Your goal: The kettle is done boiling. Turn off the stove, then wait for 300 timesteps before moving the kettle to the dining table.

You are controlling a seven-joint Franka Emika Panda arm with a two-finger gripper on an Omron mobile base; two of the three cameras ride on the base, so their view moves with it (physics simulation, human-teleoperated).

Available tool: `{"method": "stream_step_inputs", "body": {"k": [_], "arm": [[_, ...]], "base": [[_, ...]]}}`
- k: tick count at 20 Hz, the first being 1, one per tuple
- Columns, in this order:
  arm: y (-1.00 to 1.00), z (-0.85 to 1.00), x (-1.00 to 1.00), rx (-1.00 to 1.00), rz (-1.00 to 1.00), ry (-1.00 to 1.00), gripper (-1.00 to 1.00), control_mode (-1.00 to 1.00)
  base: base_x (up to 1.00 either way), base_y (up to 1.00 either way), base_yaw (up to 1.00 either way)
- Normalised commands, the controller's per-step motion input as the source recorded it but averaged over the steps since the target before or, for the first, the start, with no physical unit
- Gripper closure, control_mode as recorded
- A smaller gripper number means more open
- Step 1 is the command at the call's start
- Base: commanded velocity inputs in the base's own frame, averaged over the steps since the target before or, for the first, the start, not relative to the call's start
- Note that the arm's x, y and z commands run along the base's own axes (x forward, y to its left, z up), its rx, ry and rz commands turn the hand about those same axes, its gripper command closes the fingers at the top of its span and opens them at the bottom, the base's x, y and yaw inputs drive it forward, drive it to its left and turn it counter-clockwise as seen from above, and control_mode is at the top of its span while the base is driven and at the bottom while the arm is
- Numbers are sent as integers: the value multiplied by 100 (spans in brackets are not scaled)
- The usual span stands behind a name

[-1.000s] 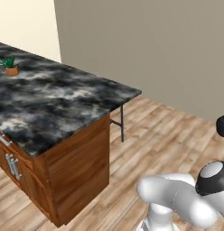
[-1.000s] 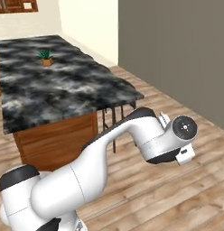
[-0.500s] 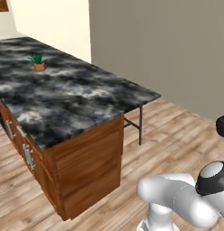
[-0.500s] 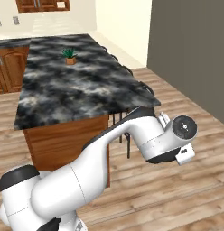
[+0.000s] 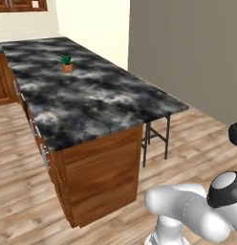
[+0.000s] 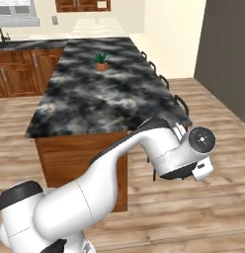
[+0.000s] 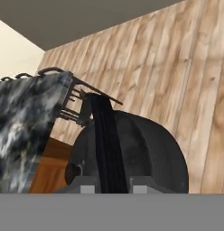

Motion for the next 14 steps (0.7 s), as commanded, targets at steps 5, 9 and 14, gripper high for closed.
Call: {"method": "stream_step_inputs", "body": {"k": [5, 9, 14], "arm": [[0, 0, 0, 0, 0, 0, 100, 100], [0, 0, 0, 0, 0, 0, 100, 100], [0, 0, 0, 0, 0, 0, 100, 100]], "base": [[12, -47, 35], [9, -47, 34], [4, -51, 34]]}}
